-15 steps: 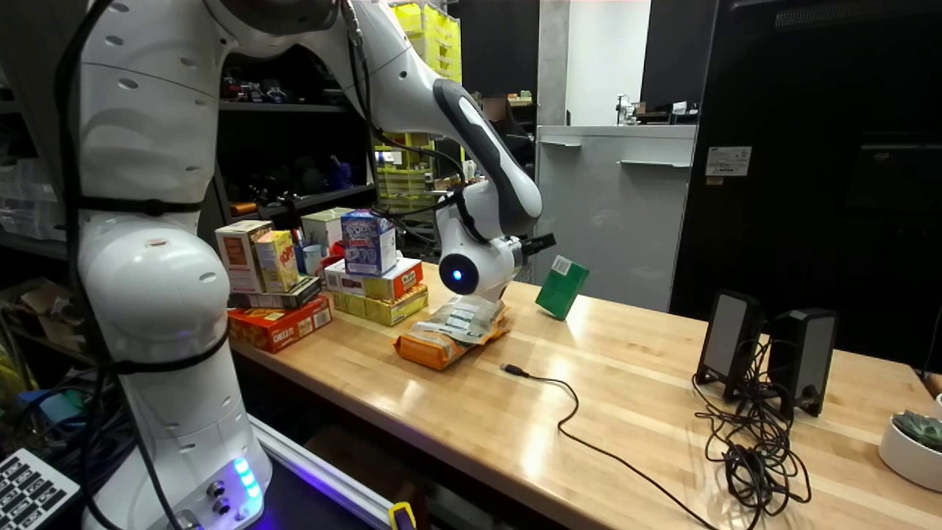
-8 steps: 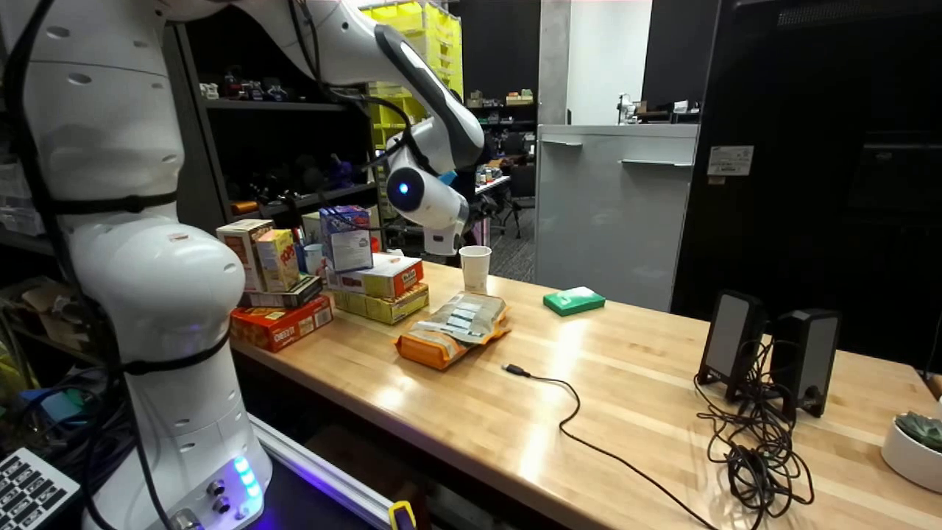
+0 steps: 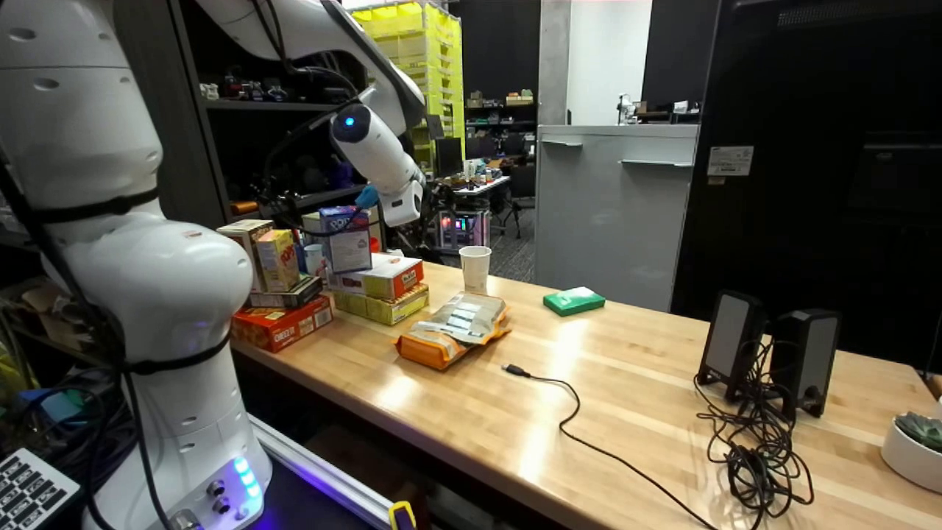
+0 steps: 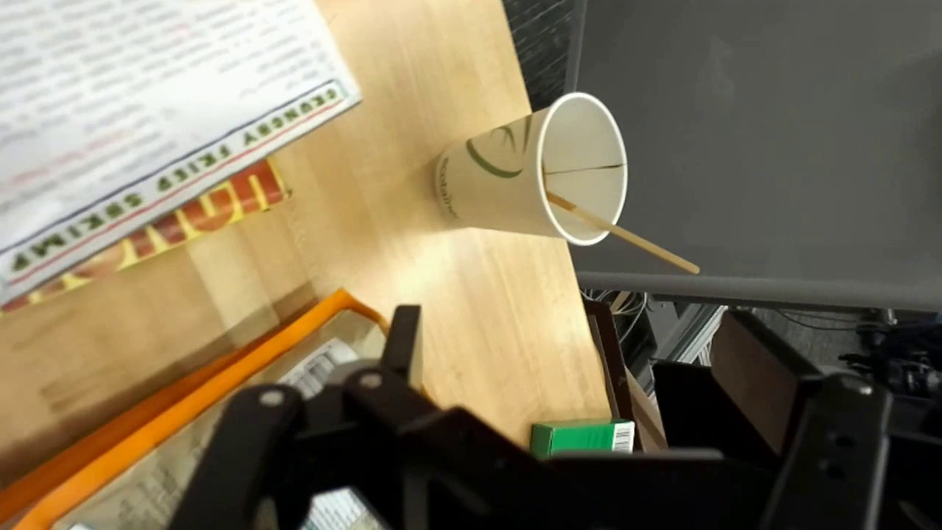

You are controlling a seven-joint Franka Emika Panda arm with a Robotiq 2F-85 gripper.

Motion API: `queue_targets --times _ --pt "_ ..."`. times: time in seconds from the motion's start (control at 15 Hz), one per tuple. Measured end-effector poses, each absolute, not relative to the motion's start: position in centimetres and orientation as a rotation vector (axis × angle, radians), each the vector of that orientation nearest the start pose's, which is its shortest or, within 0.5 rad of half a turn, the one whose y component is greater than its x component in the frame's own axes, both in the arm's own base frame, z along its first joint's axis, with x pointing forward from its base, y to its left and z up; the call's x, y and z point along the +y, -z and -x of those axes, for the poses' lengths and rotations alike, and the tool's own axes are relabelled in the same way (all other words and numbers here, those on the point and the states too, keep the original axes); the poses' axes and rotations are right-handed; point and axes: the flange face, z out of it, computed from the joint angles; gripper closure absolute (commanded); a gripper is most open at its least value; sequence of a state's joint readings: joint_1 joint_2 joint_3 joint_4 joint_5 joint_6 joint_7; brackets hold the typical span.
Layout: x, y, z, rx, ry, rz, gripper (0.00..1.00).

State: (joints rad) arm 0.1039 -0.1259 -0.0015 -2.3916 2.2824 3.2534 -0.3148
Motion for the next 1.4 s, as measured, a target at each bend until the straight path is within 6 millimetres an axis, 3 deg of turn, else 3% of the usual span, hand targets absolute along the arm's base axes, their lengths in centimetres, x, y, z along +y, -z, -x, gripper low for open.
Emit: queue_targets --times 0.13,0.4,0.6,0.87,1.13,1.4 --pt "-1.9 -35.9 -41.8 1.949 0.647 1.544 0.0" --pt "1.3 -33.2 -39.1 1.888 0.635 1.788 0.0" --pt "2.1 -31.7 -37.1 1.858 0.638 1.932 0.0" --pt "1.2 -31.0 -34.9 1.856 0.662 2.076 0.0" --pt "-1.7 -30.9 -34.6 1.787 0.69 2.183 0.0" --pt "-1.5 -31.7 -34.3 1.637 0.701 2.292 0.0"
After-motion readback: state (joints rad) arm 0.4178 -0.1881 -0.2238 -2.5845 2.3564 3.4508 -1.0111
